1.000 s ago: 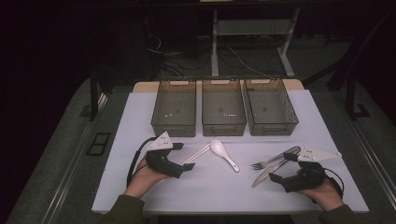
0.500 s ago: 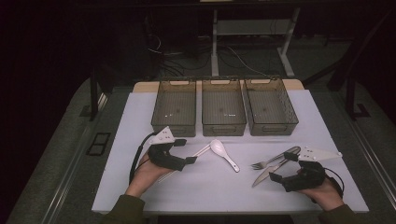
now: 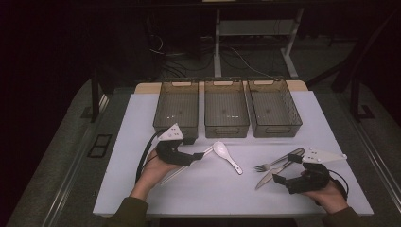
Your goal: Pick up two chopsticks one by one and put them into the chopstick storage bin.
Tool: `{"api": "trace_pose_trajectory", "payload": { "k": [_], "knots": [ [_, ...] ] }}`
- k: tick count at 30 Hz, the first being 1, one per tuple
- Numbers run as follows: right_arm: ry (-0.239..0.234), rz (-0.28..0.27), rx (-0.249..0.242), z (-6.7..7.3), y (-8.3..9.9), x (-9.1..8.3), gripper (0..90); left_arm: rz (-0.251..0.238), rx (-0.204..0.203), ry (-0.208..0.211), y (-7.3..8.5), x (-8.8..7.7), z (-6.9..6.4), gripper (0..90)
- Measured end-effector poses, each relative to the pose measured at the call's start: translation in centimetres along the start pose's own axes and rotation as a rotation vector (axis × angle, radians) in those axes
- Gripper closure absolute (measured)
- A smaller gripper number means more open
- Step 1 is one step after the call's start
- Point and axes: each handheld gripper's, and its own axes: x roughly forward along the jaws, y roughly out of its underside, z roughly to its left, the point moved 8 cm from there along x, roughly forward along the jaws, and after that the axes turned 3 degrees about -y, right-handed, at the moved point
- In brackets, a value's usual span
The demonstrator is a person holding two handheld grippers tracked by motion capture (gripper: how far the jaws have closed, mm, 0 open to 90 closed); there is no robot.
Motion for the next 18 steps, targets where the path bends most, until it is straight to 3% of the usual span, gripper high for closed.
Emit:
{"api": "trace_pose_trajectory", "payload": {
  "k": [8,18],
  "knots": [
    [-0.003,-0.005,0.006,-0.1,-0.1,0.0,1.1,0.006,0.002,0.007,-0.5,1.2,0.1,38.4],
    [-0.005,-0.003,0.001,0.0,-0.1,0.0,1.1,0.074,0.016,0.009,0.4,2.6,0.2,51.1]
  ]
}}
